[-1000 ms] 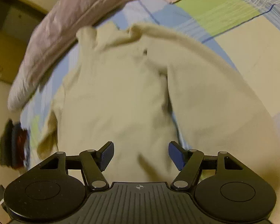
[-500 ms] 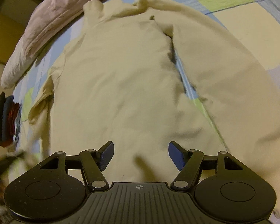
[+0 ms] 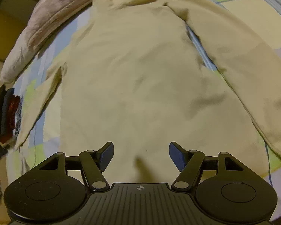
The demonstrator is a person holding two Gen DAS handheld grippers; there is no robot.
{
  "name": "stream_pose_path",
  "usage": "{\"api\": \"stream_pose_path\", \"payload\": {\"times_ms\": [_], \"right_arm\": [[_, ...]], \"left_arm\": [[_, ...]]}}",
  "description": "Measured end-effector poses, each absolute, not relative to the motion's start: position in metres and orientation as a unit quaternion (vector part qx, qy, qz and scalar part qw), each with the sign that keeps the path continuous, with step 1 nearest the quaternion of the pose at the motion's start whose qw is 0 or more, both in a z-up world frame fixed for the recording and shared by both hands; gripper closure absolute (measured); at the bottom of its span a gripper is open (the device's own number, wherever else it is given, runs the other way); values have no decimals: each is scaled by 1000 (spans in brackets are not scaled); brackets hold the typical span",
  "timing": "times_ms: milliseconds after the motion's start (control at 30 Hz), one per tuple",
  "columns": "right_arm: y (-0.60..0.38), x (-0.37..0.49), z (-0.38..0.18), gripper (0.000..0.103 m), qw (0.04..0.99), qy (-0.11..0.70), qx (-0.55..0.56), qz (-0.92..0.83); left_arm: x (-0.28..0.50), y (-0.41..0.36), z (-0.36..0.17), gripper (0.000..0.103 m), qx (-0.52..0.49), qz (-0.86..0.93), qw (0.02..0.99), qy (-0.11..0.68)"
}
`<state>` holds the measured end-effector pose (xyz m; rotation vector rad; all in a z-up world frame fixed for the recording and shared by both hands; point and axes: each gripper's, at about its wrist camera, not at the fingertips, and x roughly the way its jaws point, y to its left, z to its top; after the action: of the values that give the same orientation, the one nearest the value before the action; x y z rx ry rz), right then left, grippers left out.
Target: Fold clothes
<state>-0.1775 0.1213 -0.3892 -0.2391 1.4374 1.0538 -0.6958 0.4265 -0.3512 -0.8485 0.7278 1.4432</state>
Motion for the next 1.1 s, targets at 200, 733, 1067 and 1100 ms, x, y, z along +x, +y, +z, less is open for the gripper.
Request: {"api": "stream_pose_path", "payload": {"times_ms": [200,733,1067,1100], "right_arm": [[114,-185,-391,34,631,629,-106,442],[-8,-142,-372,34,716,613,31,333],[-143,-57,-406,34,682,640,323,144],[-147,-50,-416,34,663,649,348,137]], "left_arm": [[-724,455,-377,62,-460,667,561,171],[-686,429,-355,86,-389,668,587,241],[-475,320,-380,83,-488,449,701,262],[-461,315,-381,83,-486,438,707,268]]}}
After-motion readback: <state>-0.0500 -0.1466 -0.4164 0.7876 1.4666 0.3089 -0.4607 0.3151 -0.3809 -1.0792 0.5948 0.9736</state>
